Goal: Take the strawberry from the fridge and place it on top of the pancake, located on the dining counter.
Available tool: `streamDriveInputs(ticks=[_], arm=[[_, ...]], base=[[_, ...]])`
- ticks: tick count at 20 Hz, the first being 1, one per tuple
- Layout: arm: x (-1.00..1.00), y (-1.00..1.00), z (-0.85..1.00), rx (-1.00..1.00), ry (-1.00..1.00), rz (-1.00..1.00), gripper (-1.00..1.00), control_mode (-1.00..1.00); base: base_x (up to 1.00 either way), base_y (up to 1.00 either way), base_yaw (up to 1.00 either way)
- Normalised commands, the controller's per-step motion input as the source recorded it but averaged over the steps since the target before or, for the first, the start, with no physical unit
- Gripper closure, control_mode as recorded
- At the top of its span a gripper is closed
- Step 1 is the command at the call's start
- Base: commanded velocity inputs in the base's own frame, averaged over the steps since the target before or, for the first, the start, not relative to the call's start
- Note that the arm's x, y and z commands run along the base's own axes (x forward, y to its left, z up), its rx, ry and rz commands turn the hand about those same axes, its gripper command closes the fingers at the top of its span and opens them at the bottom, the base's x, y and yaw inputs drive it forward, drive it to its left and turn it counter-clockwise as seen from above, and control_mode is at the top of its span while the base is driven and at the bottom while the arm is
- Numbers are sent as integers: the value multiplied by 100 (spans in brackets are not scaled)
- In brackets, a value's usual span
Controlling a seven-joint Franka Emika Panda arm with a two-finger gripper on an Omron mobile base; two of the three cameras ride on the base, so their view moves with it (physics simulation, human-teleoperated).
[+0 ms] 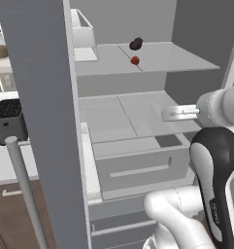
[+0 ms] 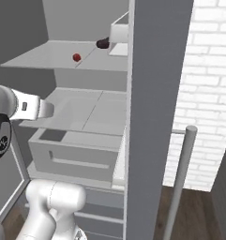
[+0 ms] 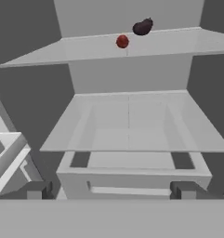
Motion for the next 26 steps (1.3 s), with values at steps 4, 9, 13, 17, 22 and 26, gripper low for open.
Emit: streamDriveInputs(ticks=[4,9,13,17,22,26], arm=[[0,0,0,0,0,0,-100,100],[10,8,64,0,-7,0,-100,-100],[-3,11,89,-3,-4,0,-100,-100],[29,-6,33,-1,-3,0,-100,-100],[51,-8,11,0,-2,0,-100,-100],[64,-7,-6,0,0,0,-100,-100]], base=[[100,0,0],[20,0,0],[0,0,0],[0,0,0],[0,0,0],[0,0,0]])
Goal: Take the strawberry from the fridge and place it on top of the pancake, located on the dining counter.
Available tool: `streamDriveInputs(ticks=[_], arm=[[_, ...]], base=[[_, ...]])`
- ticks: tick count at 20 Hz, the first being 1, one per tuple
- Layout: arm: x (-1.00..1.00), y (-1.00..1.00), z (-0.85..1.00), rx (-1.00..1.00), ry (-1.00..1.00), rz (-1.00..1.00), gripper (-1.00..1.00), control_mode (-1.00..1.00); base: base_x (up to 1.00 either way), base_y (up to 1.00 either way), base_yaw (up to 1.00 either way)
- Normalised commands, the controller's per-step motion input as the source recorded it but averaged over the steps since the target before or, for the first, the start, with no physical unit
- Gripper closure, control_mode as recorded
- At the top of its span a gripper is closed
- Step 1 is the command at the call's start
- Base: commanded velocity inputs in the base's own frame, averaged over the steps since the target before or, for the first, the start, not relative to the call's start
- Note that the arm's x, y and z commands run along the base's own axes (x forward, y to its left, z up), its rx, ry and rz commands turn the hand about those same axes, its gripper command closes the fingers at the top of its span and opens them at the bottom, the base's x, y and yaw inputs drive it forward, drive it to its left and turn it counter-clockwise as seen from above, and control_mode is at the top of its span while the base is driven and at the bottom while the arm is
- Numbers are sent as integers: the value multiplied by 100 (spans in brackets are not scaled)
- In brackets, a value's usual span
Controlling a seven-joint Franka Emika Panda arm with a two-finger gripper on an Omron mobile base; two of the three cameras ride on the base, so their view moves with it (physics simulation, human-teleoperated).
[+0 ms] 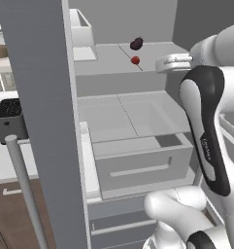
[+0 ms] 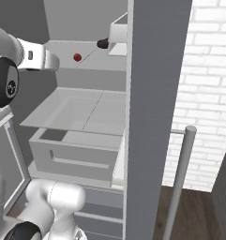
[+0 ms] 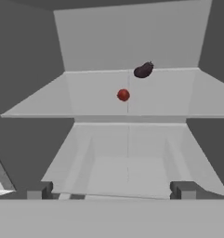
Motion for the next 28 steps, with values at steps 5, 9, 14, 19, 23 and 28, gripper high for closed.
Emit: streamDriveInputs(ticks=[5,9,14,19,23,28], arm=[[67,-5,-13,0,-3,0,-100,-100],[84,0,-16,0,2,0,-100,-100],[77,0,-8,0,4,0,-100,-100],[60,0,-15,0,2,0,-100,-100],[52,0,-26,0,1,0,-100,-100],[63,0,-6,0,0,0,-100,-100]], base=[[0,0,0],[0,0,0],[0,0,0],[0,0,0],[0,0,0],[0,0,0]])
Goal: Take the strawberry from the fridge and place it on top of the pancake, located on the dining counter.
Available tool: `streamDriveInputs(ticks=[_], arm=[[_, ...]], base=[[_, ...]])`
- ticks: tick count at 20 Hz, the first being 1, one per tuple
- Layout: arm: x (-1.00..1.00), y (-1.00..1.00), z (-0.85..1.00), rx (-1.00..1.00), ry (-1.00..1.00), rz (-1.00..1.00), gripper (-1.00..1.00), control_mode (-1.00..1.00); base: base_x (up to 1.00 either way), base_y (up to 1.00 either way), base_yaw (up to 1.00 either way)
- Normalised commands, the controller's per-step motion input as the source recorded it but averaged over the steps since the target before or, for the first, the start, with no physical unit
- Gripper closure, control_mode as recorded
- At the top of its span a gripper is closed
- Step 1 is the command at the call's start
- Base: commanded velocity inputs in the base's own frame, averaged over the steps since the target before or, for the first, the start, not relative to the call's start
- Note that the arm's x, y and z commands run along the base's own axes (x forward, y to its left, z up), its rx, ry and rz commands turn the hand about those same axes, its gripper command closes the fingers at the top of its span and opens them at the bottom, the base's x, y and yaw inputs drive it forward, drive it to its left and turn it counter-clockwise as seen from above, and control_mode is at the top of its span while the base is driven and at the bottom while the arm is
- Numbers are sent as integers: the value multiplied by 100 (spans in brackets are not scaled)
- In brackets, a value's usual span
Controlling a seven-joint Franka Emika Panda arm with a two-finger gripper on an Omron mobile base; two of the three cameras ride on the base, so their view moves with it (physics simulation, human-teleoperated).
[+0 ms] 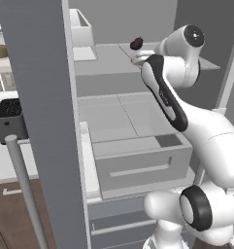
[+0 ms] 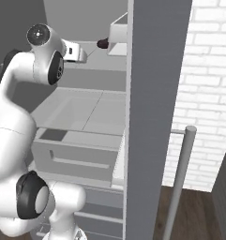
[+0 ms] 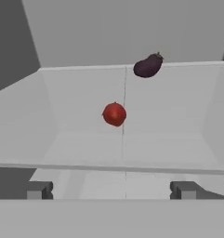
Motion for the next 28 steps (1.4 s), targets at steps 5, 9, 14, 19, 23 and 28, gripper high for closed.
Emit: streamDriveInputs(ticks=[5,9,14,19,23,28], arm=[[49,2,0,0,1,0,-100,-100],[27,6,0,0,0,0,-100,-100],[32,1,0,0,3,0,-100,-100],[26,4,-5,0,6,0,-100,-100],[28,13,-14,0,7,0,-100,-100],[30,4,-16,0,3,0,-100,-100]], base=[[0,0,0],[0,0,0],[0,0,0],[0,0,0],[0,0,0],[0,0,0]])
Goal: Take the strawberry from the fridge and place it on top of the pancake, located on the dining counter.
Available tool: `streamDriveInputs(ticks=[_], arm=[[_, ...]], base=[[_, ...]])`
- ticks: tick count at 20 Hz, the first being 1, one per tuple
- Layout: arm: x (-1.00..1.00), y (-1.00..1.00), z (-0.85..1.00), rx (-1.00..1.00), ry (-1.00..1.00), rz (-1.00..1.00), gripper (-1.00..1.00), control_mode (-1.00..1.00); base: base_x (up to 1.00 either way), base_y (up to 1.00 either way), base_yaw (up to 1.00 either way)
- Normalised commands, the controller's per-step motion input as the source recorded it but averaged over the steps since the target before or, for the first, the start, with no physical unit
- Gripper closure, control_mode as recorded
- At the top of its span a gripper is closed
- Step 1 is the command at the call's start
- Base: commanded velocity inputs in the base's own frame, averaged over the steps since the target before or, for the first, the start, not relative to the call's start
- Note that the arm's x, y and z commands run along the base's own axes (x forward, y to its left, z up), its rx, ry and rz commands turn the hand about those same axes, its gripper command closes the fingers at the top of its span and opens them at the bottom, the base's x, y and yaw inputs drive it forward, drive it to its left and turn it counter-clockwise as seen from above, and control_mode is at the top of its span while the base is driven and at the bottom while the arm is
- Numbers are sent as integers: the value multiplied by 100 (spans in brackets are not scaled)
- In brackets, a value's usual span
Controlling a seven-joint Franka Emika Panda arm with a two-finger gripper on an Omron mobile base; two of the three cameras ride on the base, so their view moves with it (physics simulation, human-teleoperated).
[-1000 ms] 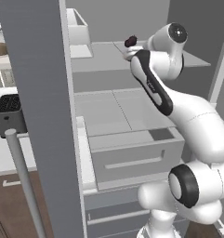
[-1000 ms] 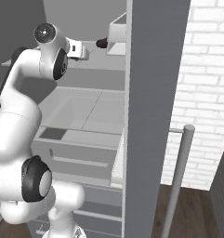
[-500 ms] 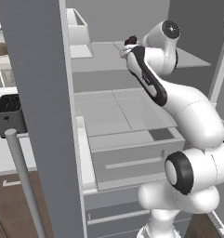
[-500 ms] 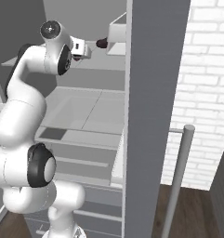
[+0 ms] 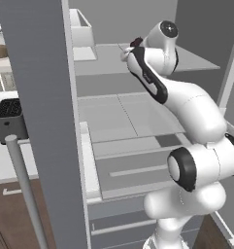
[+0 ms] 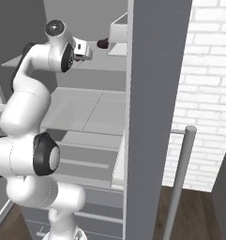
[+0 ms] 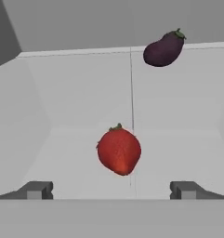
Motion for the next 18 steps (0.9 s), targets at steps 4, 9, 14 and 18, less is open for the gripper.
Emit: streamDriveInputs(ticks=[4,9,14,18], arm=[[36,0,-9,0,0,0,-100,-100],[26,1,-3,0,0,0,-100,-100],[16,3,-10,0,0,0,-100,-100],[7,2,-21,0,0,0,-100,-100]], base=[[0,0,0],[0,0,0],[0,0,0],[0,0,0]])
